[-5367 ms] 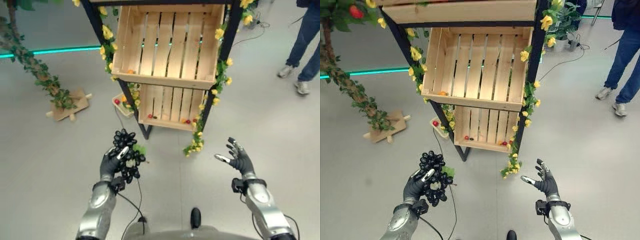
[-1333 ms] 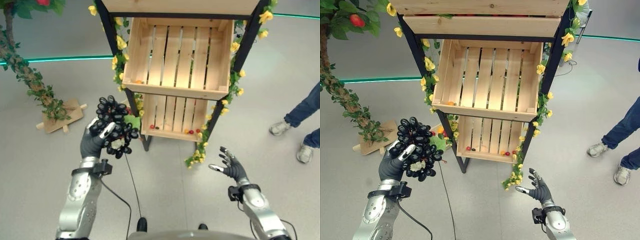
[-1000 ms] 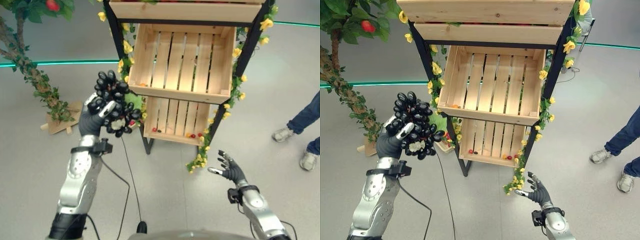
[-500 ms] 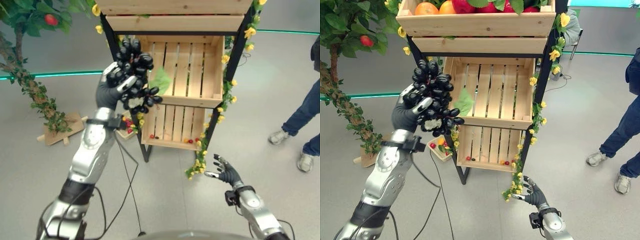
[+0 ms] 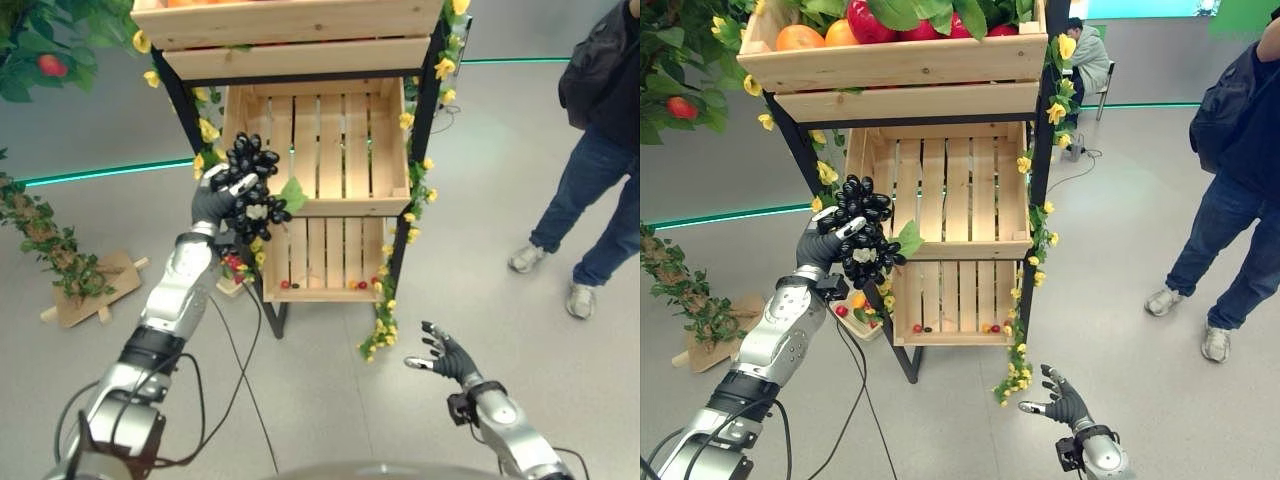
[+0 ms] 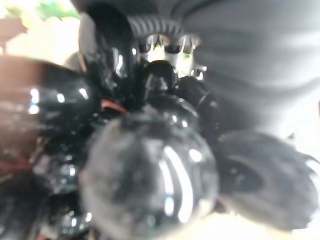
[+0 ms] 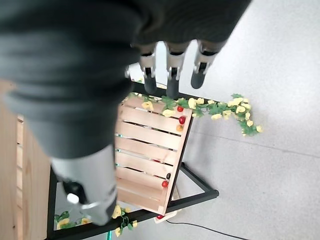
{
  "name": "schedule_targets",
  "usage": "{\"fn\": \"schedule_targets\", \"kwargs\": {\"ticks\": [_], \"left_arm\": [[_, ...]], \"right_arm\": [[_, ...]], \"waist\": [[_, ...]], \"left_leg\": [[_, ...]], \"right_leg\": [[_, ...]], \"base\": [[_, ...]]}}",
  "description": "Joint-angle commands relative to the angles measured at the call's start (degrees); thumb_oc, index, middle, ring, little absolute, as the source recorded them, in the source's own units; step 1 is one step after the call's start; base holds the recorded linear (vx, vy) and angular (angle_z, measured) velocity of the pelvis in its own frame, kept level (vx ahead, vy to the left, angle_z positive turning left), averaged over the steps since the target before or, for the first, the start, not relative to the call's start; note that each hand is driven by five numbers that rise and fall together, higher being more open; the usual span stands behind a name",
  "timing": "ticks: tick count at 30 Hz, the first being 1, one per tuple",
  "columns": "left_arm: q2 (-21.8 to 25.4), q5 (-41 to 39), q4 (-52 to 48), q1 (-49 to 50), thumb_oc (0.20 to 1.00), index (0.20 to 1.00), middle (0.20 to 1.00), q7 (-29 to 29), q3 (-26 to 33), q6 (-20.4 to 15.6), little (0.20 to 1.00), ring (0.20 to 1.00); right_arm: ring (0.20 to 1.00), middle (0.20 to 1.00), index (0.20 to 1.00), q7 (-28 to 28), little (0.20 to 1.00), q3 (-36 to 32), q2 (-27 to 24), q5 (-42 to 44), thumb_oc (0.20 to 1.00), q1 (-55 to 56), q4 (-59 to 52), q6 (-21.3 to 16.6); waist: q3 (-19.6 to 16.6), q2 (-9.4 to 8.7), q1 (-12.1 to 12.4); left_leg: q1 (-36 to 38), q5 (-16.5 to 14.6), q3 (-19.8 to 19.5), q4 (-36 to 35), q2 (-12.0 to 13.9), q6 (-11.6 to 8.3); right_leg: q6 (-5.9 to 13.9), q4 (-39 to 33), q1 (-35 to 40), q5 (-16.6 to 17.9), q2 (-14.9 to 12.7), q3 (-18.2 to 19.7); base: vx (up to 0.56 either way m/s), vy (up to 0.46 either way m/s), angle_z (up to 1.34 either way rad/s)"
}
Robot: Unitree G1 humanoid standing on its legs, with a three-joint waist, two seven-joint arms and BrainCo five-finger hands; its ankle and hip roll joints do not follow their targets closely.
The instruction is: Pick up the fruits from the basket on one side to the basket on the other side
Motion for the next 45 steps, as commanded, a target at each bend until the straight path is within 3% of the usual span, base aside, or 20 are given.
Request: {"fn": "schedule_targets", "kwargs": {"ticks": [1,11,18,22,25,27,29,31,32,33,34,36,37,40,44,45], "left_arm": [[4.48,-1.88,3.43,-12.59,0.2,0.2,0.2,1.34,0.49,-3.31,0.2,0.2],[9.56,-3.5,12.73,-16.25,0.2,0.2,0.2,1.54,0.02,-2.54,0.2,0.2],[10.37,-4.43,8.82,-15.9,0.2,0.2,0.2,2.46,-0.27,-3.96,0.2,0.2],[9.53,-4.05,7.45,-16.23,0.2,0.2,0.2,2.8,-1.25,-4.32,0.2,0.2],[8.52,-3.69,6.58,-16.8,0.2,0.2,0.2,2.83,-2.12,-4.59,0.2,0.2],[7.36,-3.95,5.83,-17.09,0.2,0.2,0.2,2.99,-2.56,-4.82,0.2,0.2],[6.87,-3.75,4.13,-16.7,0.2,0.2,0.2,3.11,-2.75,-5.07,0.2,0.2],[6.78,-3.69,3.8,-16.75,0.2,0.2,0.2,3.05,-2.78,-5.09,0.2,0.2],[6.69,-3.55,3.57,-16.35,0.2,0.2,0.2,2.48,-2.56,-5.22,0.2,0.2],[6.69,-3.54,3.56,-16.33,0.2,0.2,0.2,2.48,-2.54,-5.21,0.2,0.2],[6.53,-3.13,3.29,-17.01,0.2,0.2,0.2,1.73,-3.31,-4.97,0.2,0.2],[6.57,-3.09,3.7,-17.51,0.2,0.2,0.2,1.66,-3.42,-4.92,0.2,0.2],[6.39,-3.13,4.18,-17.72,0.2,0.2,0.2,1.4,-3.16,-4.83,0.2,0.2],[7.26,-2.73,3.77,-16.93,0.2,0.2,0.2,0.61,-2.15,-4.71,0.2,0.2],[7.8,-3.26,3.34,-16.72,0.2,0.2,0.2,-0.14,-2.01,-4.98,0.2,0.2],[7.91,-4.04,2.9,-16.34,0.2,0.2,0.2,-0.33,-1.64,-5.4,0.2,0.2]], "right_arm": [[1.0,1.0,1.0,-0.32,1.0,0.67,-0.26,-0.45,1.0,-1.61,-3.03,-1.65],[1.0,1.0,1.0,-0.22,1.0,1.52,0.06,-0.58,1.0,-1.0,-3.13,-1.78],[1.0,1.0,1.0,-0.73,1.0,1.7,0.17,-0.48,1.0,-1.79,-2.8,-2.24],[1.0,1.0,1.0,-1.18,1.0,1.17,0.12,-0.59,1.0,-2.71,-2.61,-2.38],[1.0,1.0,1.0,-1.57,1.0,0.62,0.26,-1.23,1.0,-2.93,-2.16,-2.31],[1.0,1.0,1.0,-1.83,1.0,0.31,0.62,-1.24,1.0,-2.92,-2.36,-2.17],[1.0,1.0,1.0,-2.23,1.0,0.2,0.83,-0.89,1.0,-3.03,-2.82,-2.2],[1.0,1.0,1.0,-2.27,1.0,0.26,0.86,-0.74,1.0,-3.24,-2.82,-2.23],[1.0,1.0,1.0,-2.35,1.0,0.25,1.11,-0.51,1.0,-3.07,-2.05,-2.42],[1.0,1.0,1.0,-2.35,1.0,0.25,1.09,-0.51,1.0,-3.07,-2.05,-2.42],[1.0,1.0,1.0,-2.56,1.0,0.15,0.89,-0.26,1.0,-3.28,-1.5,-2.53],[1.0,1.0,1.0,-2.67,1.0,0.03,0.96,0.24,1.0,-3.64,-1.1,-2.71],[1.0,1.0,1.0,-2.71,1.0,0.02,0.93,0.3,1.0,-3.97,-0.42,-2.86],[1.0,1.0,1.0,-2.75,1.0,-0.25,0.74,-0.08,1.0,-4.37,0.13,-3.02],[1.0,1.0,1.0,-2.62,1.0,-0.34,0.3,-0.39,1.0,-4.54,1.05,-3.03],[1.0,1.0,1.0,-2.62,1.0,-0.16,-0.13,-0.68,1.0,-4.41,1.09,-2.99]], "waist": [[-0.49,-2.05,-0.34],[-0.2,-2.28,-1.14],[0.69,-2.88,-0.95],[1.63,-3.5,-1.13],[2.81,-3.68,-1.46],[3.72,-3.65,-1.87],[5.77,-2.98,-2.61],[6.73,-2.34,-2.96],[7.02,-1.69,-3.79],[7.03,-1.67,-3.8],[7.36,-1.72,-4.56],[7.95,-1.93,-4.82],[8.26,-2.33,-5.17],[7.93,-2.55,-4.49],[7.19,-2.03,-4.3],[6.53,-0.89,-4.35]], "left_leg": [[-0.29,-2.65,-0.57,0.12,-0.3,1.54],[0.15,-3.43,0.91,0.12,-0.87,2.11],[-1.73,-3.44,0.97,0.12,-1.58,2.7],[-1.69,-4.56,1.6,0.12,-4.05,4.53],[-1.3,-5.4,2.52,0.12,-6.11,5.93],[-1.03,-5.81,2.48,0.12,-7.53,6.72],[-0.52,-6.0,2.08,0.12,-8.35,7.67],[-0.44,-6.13,2.08,0.12,-8.14,7.92],[0.63,-7.24,2.42,0.12,-8.1,7.93],[0.65,-7.26,2.42,0.12,-8.08,7.92],[1.66,-8.01,2.21,0.12,-8.94,8.05],[2.67,-8.77,2.15,0.12,-9.26,8.0],[4.15,-9.83,1.83,0.12,-9.84,7.82],[5.83,-10.62,2.68,0.12,-9.88,7.2],[7.14,-11.58,2.89,0.12,-9.9,7.37],[8.28,-12.56,3.5,0.12,-9.2,7.19]], "right_leg": [[2.92,0.62,4.18,-4.4,-2.13,-1.05],[3.48,0.62,3.66,-4.3,-2.53,-0.01],[4.63,0.62,1.69,-3.54,-3.24,0.02],[6.09,0.97,1.71,-2.1,-5.66,-0.16],[7.0,5.28,-0.09,-0.87,-8.25,0.29],[7.33,10.92,-3.18,2.12,-10.02,1.21],[6.57,18.6,-7.55,6.17,-10.39,2.58],[6.03,22.33,-10.83,5.65,-9.37,3.34],[5.39,21.07,-13.45,2.95,-6.62,2.62],[5.38,21.08,-13.43,2.94,-6.6,2.62],[4.33,16.6,-15.46,1.25,-3.64,1.1],[4.15,13.01,-16.37,2.61,-3.04,-0.88],[4.51,7.48,-17.26,4.91,-2.11,-4.26],[4.81,3.73,-16.32,7.05,-2.29,-12.94],[3.82,4.65,-15.38,6.73,-2.18,-14.26],[3.39,4.0,-15.03,6.75,-1.43,-14.88]], "base": [[0.05,0.025,-0.16],[0.04,0.022,-0.07],[0.0,0.059,-0.04],[0.05,0.201,0.0],[0.03,0.229,0.01],[-0.01,0.271,-0.08],[-0.05,0.304,-0.2],[0.02,0.205,-0.22],[0.1,0.109,-0.19],[0.22,0.174,-0.03],[0.2,0.077,-0.17],[0.23,0.042,-0.19],[0.24,-0.016,0.02],[0.21,-0.032,0.13],[0.15,-0.05,0.11],[0.2,-0.063,-0.01]]}}
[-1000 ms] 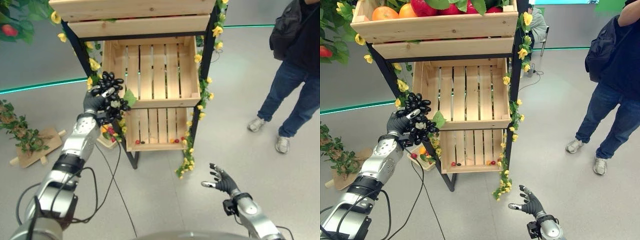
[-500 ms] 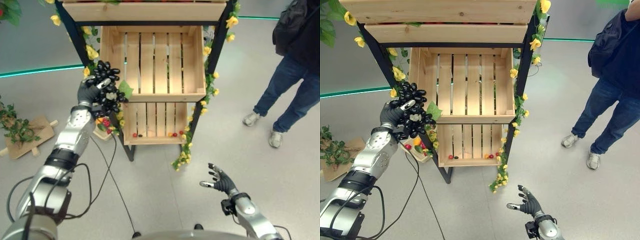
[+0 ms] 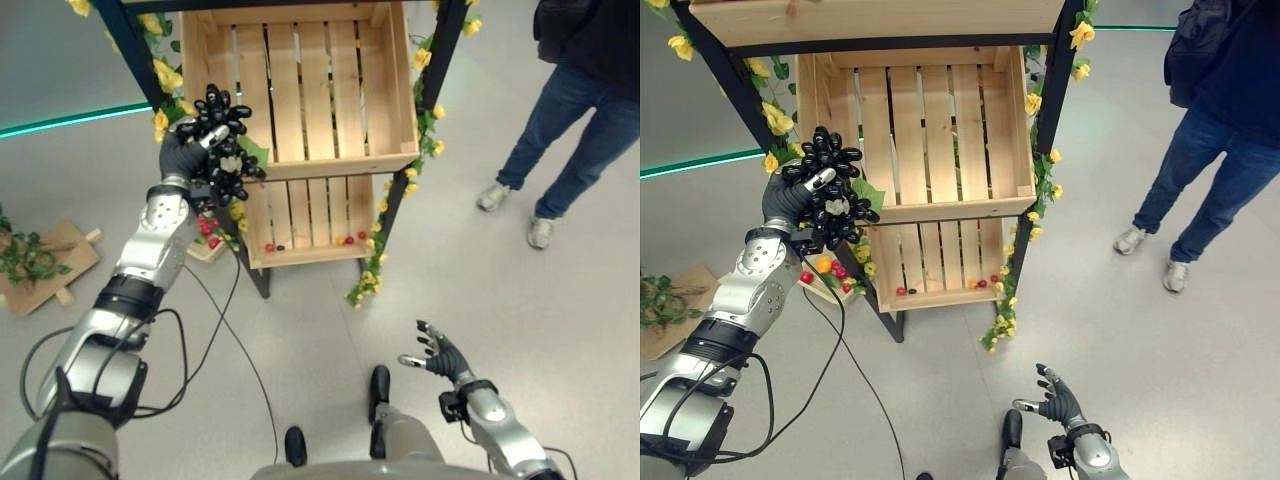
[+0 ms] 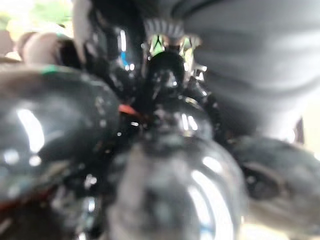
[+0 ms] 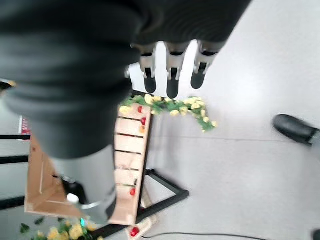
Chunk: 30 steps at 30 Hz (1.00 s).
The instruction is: Pick up the fruits from the basket on one side to the basket on the other side
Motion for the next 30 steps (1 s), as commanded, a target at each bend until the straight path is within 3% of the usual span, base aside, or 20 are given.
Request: {"fn": "schedule_targets", "kwargs": {"ticks": [1,4,6,7,8,9,10,11,14,15,16,18,19,20,21,25,26,27,28,30], "left_arm": [[-0.95,-0.36,-1.98,-6.68,0.2,0.2,0.2,-2.32,2.59,-3.04,0.2,0.2],[-2.52,-0.81,-2.0,-5.34,0.2,0.2,0.2,-2.38,3.5,-3.46,0.2,0.2],[-3.01,-1.51,-1.66,-3.82,0.2,0.2,0.2,-2.41,4.44,-3.88,0.2,0.2],[-3.14,-1.95,-1.72,-4.09,0.2,0.2,0.2,-2.12,4.32,-4.19,0.2,0.2],[-3.08,-1.95,-1.71,-4.18,0.2,0.2,0.2,-2.11,4.3,-4.19,0.2,0.2],[-3.62,-2.18,-1.75,-4.43,0.2,0.2,0.2,-2.22,4.09,-4.23,0.2,0.2],[-3.93,-2.53,-1.62,-4.55,0.2,0.2,0.2,-2.41,4.1,-4.53,0.2,0.2],[-3.65,-3.17,-1.65,-4.15,0.2,0.2,0.2,-2.13,4.38,-4.78,0.2,0.2],[-2.75,-3.36,-2.01,-3.09,0.2,0.2,0.2,-2.01,5.1,-4.77,0.2,0.2],[-2.65,-3.49,-2.11,-3.02,0.2,0.2,0.2,-1.96,5.18,-4.75,0.2,0.2],[-2.73,-3.29,-1.82,-2.21,0.2,0.2,0.2,-1.69,5.77,-4.74,0.2,0.2],[-1.95,-3.09,-0.99,-0.19,0.2,0.2,0.2,-0.7,7.26,-4.76,0.2,0.2],[-2.1,-3.31,-0.74,0.34,0.2,0.2,0.2,-1.83,7.19,-3.9,0.2,0.2],[-2.97,-2.57,-0.45,0.32,0.2,0.2,0.2,-1.68,6.9,-3.94,0.2,0.2],[-3.45,-2.36,-0.41,1.38,0.2,0.2,0.2,-1.87,7.3,-3.76,0.2,0.2],[-2.78,1.49,2.38,0.65,0.2,0.2,0.2,-0.26,7.72,-2.99,0.2,0.2],[-2.27,2.01,3.54,-0.34,0.347,0.347,0.347,-0.1,7.33,-2.64,0.347,0.347],[-1.47,3.13,4.49,-1.05,0.74,0.74,0.74,0.0,7.09,-2.31,0.74,0.74],[-0.56,4.35,5.67,-1.74,1.0,1.0,1.0,0.52,7.11,-1.95,1.0,1.0],[1.01,6.3,7.55,-2.39,1.0,1.0,1.0,1.39,7.41,-1.77,1.0,1.0]], "right_arm": [[1.0,1.0,1.0,-0.44,1.0,-0.26,-2.29,-0.31,1.0,-1.75,-2.36,-2.71],[1.0,1.0,1.0,0.07,1.0,0.03,-3.95,-0.17,1.0,-1.92,-2.35,-2.79],[1.0,1.0,1.0,0.55,1.0,0.78,-5.05,0.04,1.0,-2.5,-2.25,-2.81],[1.0,1.0,1.0,0.71,1.0,1.19,-5.71,0.82,1.0,-3.11,-2.5,-2.83],[1.0,1.0,1.0,0.72,1.0,1.18,-5.66,0.84,1.0,-3.2,-2.48,-2.83],[1.0,1.0,1.0,0.83,1.0,1.46,-6.19,1.38,1.0,-3.31,-2.54,-2.86],[1.0,1.0,1.0,0.46,1.0,1.65,-7.13,1.59,1.0,-3.8,-2.44,-3.02],[1.0,1.0,1.0,-0.11,1.0,1.62,-7.5,1.45,1.0,-4.18,-2.29,-2.85],[1.0,1.0,1.0,-0.29,1.0,1.34,-6.99,1.45,1.0,-3.81,-2.07,-2.91],[1.0,1.0,1.0,-0.28,1.0,1.08,-7.05,1.31,1.0,-3.6,-1.99,-2.91],[1.0,1.0,1.0,-0.49,1.0,1.17,-6.82,0.98,1.0,-3.41,-1.55,-3.13],[1.0,1.0,1.0,-0.81,1.0,0.88,-7.35,0.26,1.0,-2.93,-1.34,-3.12],[1.0,1.0,1.0,-0.52,1.0,0.51,-7.41,0.01,1.0,-1.87,-1.42,-2.93],[1.0,1.0,1.0,-0.69,1.0,0.6,-7.4,-0.27,1.0,-1.92,-1.2,-2.99],[1.0,1.0,1.0,-0.58,1.0,0.29,-7.06,0.13,1.0,-1.78,-1.44,-3.1],[1.0,1.0,1.0,0.53,1.0,1.09,-5.28,0.28,1.0,-1.14,-2.37,-3.08],[1.0,1.0,1.0,0.55,1.0,1.49,-5.12,0.06,1.0,-1.61,-2.4,-2.97],[1.0,1.0,1.0,0.64,1.0,1.73,-4.92,0.02,1.0,-1.74,-2.57,-2.91],[1.0,1.0,1.0,0.73,1.0,1.95,-4.74,0.18,1.0,-1.77,-2.64,-2.9],[1.0,1.0,1.0,0.75,1.0,2.26,-4.33,0.24,1.0,-1.68,-2.71,-3.07]], "waist": [[-2.57,2.41,-2.05],[-2.67,4.09,-1.92],[-2.27,4.31,-1.42],[-0.95,3.59,-0.82],[-1.09,3.34,-0.97],[0.21,2.57,-0.07],[2.31,0.16,1.66],[2.95,-0.08,2.33],[2.98,-0.28,3.54],[2.9,-0.41,4.04],[3.01,0.43,4.82],[2.83,1.41,4.73],[2.29,2.22,4.62],[2.17,2.66,4.64],[2.05,2.49,4.22],[0.73,2.7,4.07],[0.73,2.49,3.98],[0.64,2.35,3.9],[0.57,2.22,3.81],[0.6,1.86,3.73]], "left_leg": [[7.7,-8.63,0.34,0.19,-2.99,2.63],[10.25,-8.34,1.27,3.83,-1.67,2.22],[7.25,-3.86,1.99,13.27,0.33,0.53],[2.66,-0.3,1.87,22.21,0.55,-0.92],[2.08,-0.11,1.72,22.53,0.33,-0.9],[-1.26,2.46,0.04,31.8,-0.25,-2.25],[-9.58,3.34,-3.55,42.08,-2.45,-2.53],[-12.0,0.5,-4.07,39.96,-2.75,-1.82],[-15.04,-0.42,-4.71,29.77,0.99,-1.43],[-14.77,0.69,-5.1,23.35,2.41,-1.61],[-15.16,4.03,-7.21,15.03,4.66,-2.38],[-11.97,7.04,-6.55,6.74,7.94,-3.43],[-10.51,9.15,-6.0,2.0,8.22,-3.98],[-11.47,10.33,-6.3,1.22,8.29,-4.47],[-10.99,8.14,-5.52,5.32,7.94,-4.23],[-7.54,7.97,-3.65,0.19,7.18,-4.23],[-7.29,7.73,-3.17,0.19,7.2,-4.21],[-7.17,7.6,-2.87,0.19,7.21,-4.18],[-7.05,7.45,-2.65,0.19,7.16,-4.13],[-6.98,7.26,-2.35,0.19,7.08,-4.04]], "right_leg": [[2.62,-3.81,2.07,5.0,-0.03,0.61],[1.31,-3.37,4.72,3.04,2.08,0.96],[-0.43,-4.86,7.95,1.23,3.89,2.29],[-1.52,-5.2,9.29,0.43,3.97,3.01],[-1.59,-5.18,8.93,0.59,3.7,2.91],[-2.68,-5.76,10.49,0.02,3.89,3.36],[-3.74,-6.72,12.45,-0.57,2.91,4.29],[-3.36,-6.85,13.36,-1.61,2.82,5.16],[-1.96,-6.85,15.6,-3.09,2.55,8.55],[-1.46,-6.85,16.21,-3.32,2.22,9.36],[-1.05,-6.85,17.31,-4.27,3.06,10.49],[-1.03,-6.81,18.27,-4.88,3.61,10.98],[-0.19,-6.85,19.35,-5.86,3.27,11.08],[-0.03,-6.85,20.35,-6.65,2.85,11.44],[-0.24,-6.85,20.94,-6.55,2.41,12.06],[-0.63,-6.85,20.3,-6.71,2.74,12.63],[-0.5,-6.85,19.97,-6.61,2.62,12.71],[-0.42,-6.85,19.82,-6.61,2.51,12.71],[-0.28,-6.85,19.74,-6.47,2.35,12.64],[-0.09,-6.85,19.42,-6.37,2.29,12.6]], "base": [[0.32,-0.086,-0.15],[0.26,-0.084,-0.34],[0.19,-0.168,-0.52],[0.04,-0.131,-0.33],[0.02,-0.185,-0.36],[0.05,-0.237,-0.68],[0.14,-0.252,-0.67],[0.19,-0.15,-0.71],[0.27,0.046,-0.59],[0.36,0.143,-0.56],[0.3,0.114,-0.85],[0.24,0.116,-0.98],[0.24,0.16,-1.09],[0.24,0.143,-1.16],[0.2,0.115,-0.64],[0.14,0.061,-0.04],[0.08,0.039,0.74],[0.06,0.028,0.54],[0.06,0.02,0.2],[0.02,0.001,0.01]]}}
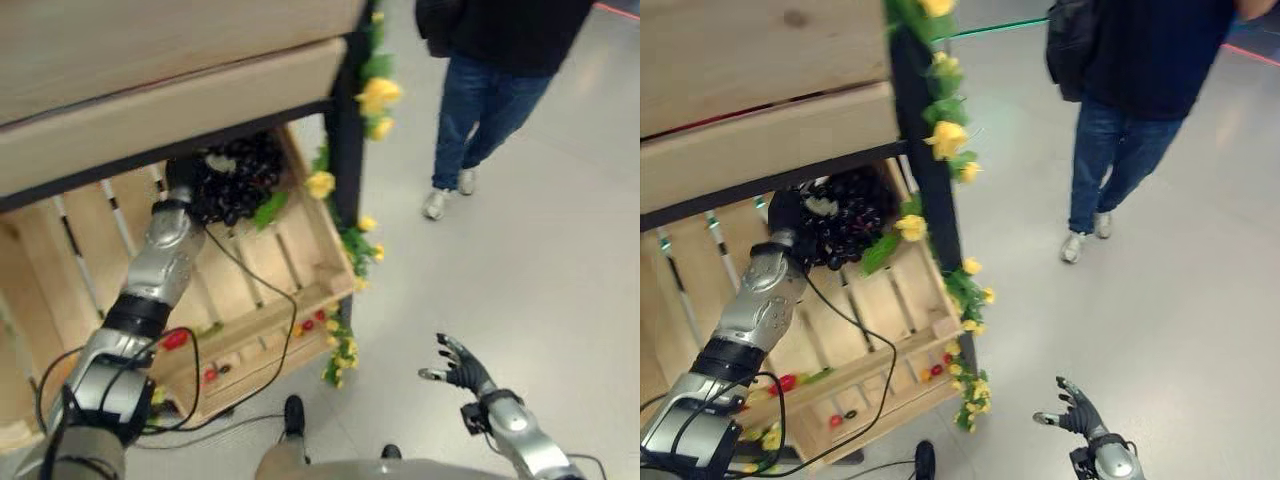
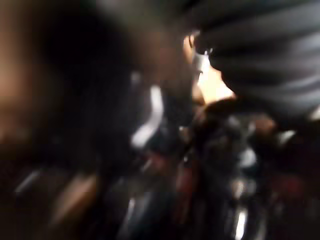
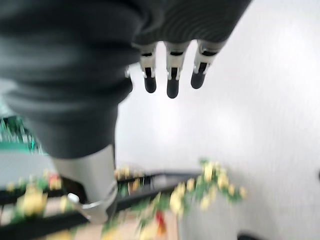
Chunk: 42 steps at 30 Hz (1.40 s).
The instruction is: Pick up the fruits from the basket on one side to the basket on the other side
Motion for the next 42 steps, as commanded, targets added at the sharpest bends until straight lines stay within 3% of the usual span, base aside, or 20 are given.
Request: {"fn": "schedule_targets", "kwargs": {"ticks": [1,8,14,19,27,36,39,40,42], "left_arm": [[5.39,6.27,11.95,-5.38,1.0,1.0,1.0,4.48,4.03,1.26,1.0,1.0],[9.2,21.74,13.21,-3.63,1.0,1.0,1.0,9.05,6.22,3.44,1.0,1.0],[2.74,27.47,1.1,10.75,1.0,1.0,1.0,11.71,14.95,2.59,1.0,1.0],[-6.25,24.4,-7.26,20.48,1.0,1.0,1.0,10.81,18.82,-0.39,1.0,1.0],[-19.35,14.07,-23.2,37.65,1.0,1.0,1.0,2.9,20.24,-2.8,1.0,1.0],[-22.46,10.65,-28.84,44.88,1.0,1.0,1.0,-2.18,18.54,-1.93,1.0,1.0],[-22.61,10.7,-30.3,45.2,1.0,1.0,1.0,-2.98,17.87,-1.69,1.0,1.0],[-23.06,10.09,-30.5,46.15,1.0,1.0,1.0,-4.3,17.07,-1.43,1.0,1.0],[-22.99,9.53,-30.77,46.83,1.0,1.0,1.0,-5.72,16.34,-1.17,1.0,1.0]], "right_arm": [[1.0,1.0,1.0,-0.25,1.0,0.14,0.31,-0.08,1.0,-1.79,-3.81,-2.42],[1.0,1.0,1.0,-0.44,1.0,0.45,0.33,1.14,1.0,-1.21,-4.62,-3.5],[1.0,1.0,1.0,-0.24,1.0,-0.84,0.25,1.33,1.0,-0.56,-5.83,-3.66],[1.0,1.0,1.0,0.67,1.0,-2.21,0.14,1.57,1.0,-0.44,-7.78,-3.93],[1.0,1.0,1.0,0.27,1.0,-5.98,0.44,0.98,1.0,0.98,-9.24,-4.33],[1.0,1.0,1.0,0.42,1.0,-7.78,-0.23,0.66,1.0,2.95,-10.61,-5.13],[1.0,1.0,1.0,-0.41,1.0,-8.8,-0.62,0.59,1.0,3.03,-10.72,-5.56],[1.0,1.0,1.0,-0.73,1.0,-9.73,-0.8,0.71,1.0,3.46,-10.97,-5.87],[1.0,1.0,1.0,-0.67,1.0,-10.03,-0.68,0.58,1.0,3.52,-10.87,-5.89]], "waist": [[-0.07,-2.91,0.91],[0.56,-3.5,1.17],[0.81,-3.7,2.48],[0.99,-3.63,3.86],[1.37,-2.41,6.27],[2.7,-0.95,7.38],[3.51,-1.1,6.94],[4.02,-1.59,6.4],[3.6,-2.01,6.23]], "left_leg": [[3.89,-3.9,2.15,0.12,3.72,-3.32],[3.69,-3.67,2.18,0.12,4.35,-3.63],[3.93,-3.11,1.54,0.12,5.22,-4.17],[4.16,-2.42,0.59,0.12,5.88,-4.62],[4.02,-0.97,-1.17,0.85,6.61,-4.87],[2.28,1.13,-3.0,1.67,7.19,-5.63],[0.12,1.16,-1.17,4.37,7.32,-5.5],[-0.63,0.82,2.04,6.12,7.89,-4.94],[-0.33,-1.44,3.2,7.88,7.73,-4.36]], "right_leg": [[4.3,0.19,-3.1,2.6,-4.28,2.78],[4.51,0.19,-4.12,2.82,-3.99,2.33],[3.93,0.19,-3.49,2.09,-3.06,2.08],[3.1,0.19,-2.48,1.2,-1.98,1.61],[1.48,0.19,-0.59,0.09,-0.39,0.11],[0.44,0.19,-0.1,-0.3,0.7,-2.02],[0.35,0.19,-0.72,0.16,0.11,-3.62],[0.35,0.19,-1.31,0.68,-0.72,-5.22],[0.47,0.19,-2.25,1.23,-1.33,-6.35]], "base": [[0.0,0.0,0.0],[-0.03,-0.028,-0.01],[-0.04,-0.051,-0.03],[-0.03,-0.056,0.06],[-0.04,-0.066,0.02],[-0.06,-0.062,0.21],[-0.13,-0.039,0.47],[-0.12,-0.062,0.62],[-0.11,-0.072,0.42]]}}
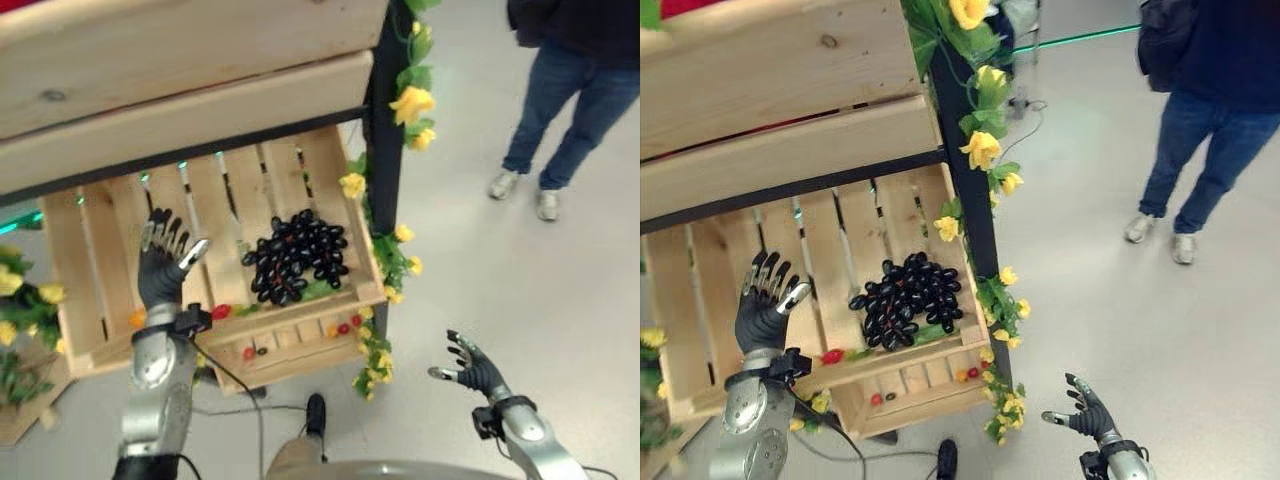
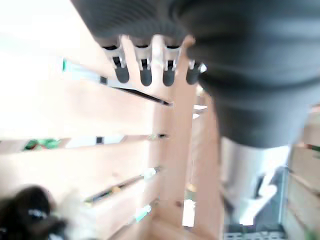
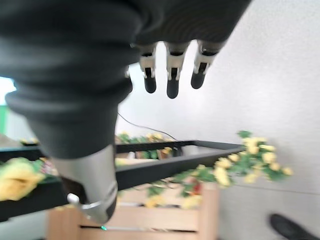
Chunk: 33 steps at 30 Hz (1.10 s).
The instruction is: Pick up the fruits from the basket on one side to the basket on the other side
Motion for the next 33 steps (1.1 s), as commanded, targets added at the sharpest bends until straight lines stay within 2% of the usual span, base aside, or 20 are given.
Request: {"fn": "schedule_targets", "kwargs": {"ticks": [1,2,3,4,5,11,21,33], "left_arm": [[-0.44,-2.47,2.3,6.4,1.0,1.0,1.0,-2.89,-2.6,0.99,1.0,1.0],[-0.58,-3.37,1.52,6.9,1.0,1.0,1.0,-3.4,-2.48,1.08,1.0,1.0],[-0.58,-3.37,1.52,6.9,1.0,1.0,1.0,-3.4,-2.48,1.08,1.0,1.0],[-0.28,-4.12,-0.71,7.73,1.0,1.0,1.0,-3.7,-1.73,1.22,1.0,1.0],[-0.17,-4.42,-2.05,8.26,1.0,1.0,1.0,-3.84,-0.89,1.04,1.0,1.0],[2.32,-7.79,-5.01,7.38,1.0,1.0,1.0,-3.93,1.59,0.84,1.0,1.0],[2.29,-12.17,-13.04,12.75,1.0,1.0,1.0,-7.08,5.37,0.63,1.0,1.0],[1.77,-14.83,-14.9,17.79,1.0,1.0,1.0,-10.37,3.96,1.47,1.0,1.0]], "right_arm": [[1.0,1.0,1.0,-0.56,1.0,-2.96,0.62,0.14,1.0,-3.6,-4.53,-3.99],[1.0,1.0,1.0,-0.34,1.0,-2.88,0.72,0.03,1.0,-3.74,-4.56,-3.82],[1.0,1.0,1.0,-0.34,1.0,-2.88,0.72,0.03,1.0,-3.75,-4.56,-3.82],[1.0,1.0,1.0,-0.01,1.0,-2.63,1.04,0.08,1.0,-3.93,-4.58,-3.8],[1.0,1.0,1.0,0.1,1.0,-2.72,1.17,0.27,1.0,-4.02,-4.5,-3.9],[1.0,1.0,1.0,1.08,1.0,-2.08,1.32,0.44,1.0,-3.22,-3.94,-3.56],[1.0,1.0,1.0,2.73,1.0,-2.79,1.37,1.3,1.0,-1.85,-4.53,-3.47],[1.0,1.0,1.0,2.65,1.0,-4.28,0.85,1.14,1.0,-0.79,-5.43,-4.21]], "waist": [[1.58,-2.02,0.64],[1.25,-2.22,0.65],[1.2,-2.23,0.63],[0.73,-2.24,0.81],[0.5,-2.07,0.98],[-0.34,-0.49,0.32],[0.69,-0.28,1.27],[1.28,-0.15,1.5]], "left_leg": [[1.7,5.66,-4.67,1.85,5.78,-6.32],[2.35,4.03,-4.96,2.19,5.12,-5.89],[2.28,4.05,-4.97,2.19,5.11,-5.88],[4.12,2.03,-6.1,1.95,3.62,-5.2],[4.63,1.44,-6.97,1.57,2.87,-4.96],[5.92,2.49,-5.78,0.47,3.3,-5.12],[5.13,2.72,-6.03,3.57,3.89,-5.4],[3.13,4.39,-6.82,3.77,3.97,-6.07]], "right_leg": [[3.88,-0.33,-5.92,3.49,-1.15,2.91],[4.13,-0.33,-6.18,3.85,-1.55,2.73],[4.13,-0.33,-6.24,3.87,-1.56,2.71],[4.42,-0.33,-6.5,4.33,-1.79,2.6],[4.48,-0.33,-6.76,4.28,-1.72,2.68],[3.75,-0.33,-5.24,3.66,-0.66,2.25],[2.95,-0.33,-3.55,2.81,0.07,3.21],[2.91,-0.33,-4.73,3.42,-0.13,1.91]], "base": [[-0.06,-0.044,0.15],[-0.03,-0.021,0.14],[-0.05,-0.023,0.55],[-0.04,-0.014,0.62],[-0.04,-0.013,0.55],[0.02,0.009,0.11],[0.01,-0.017,-0.03],[-0.02,-0.007,0.01]]}}
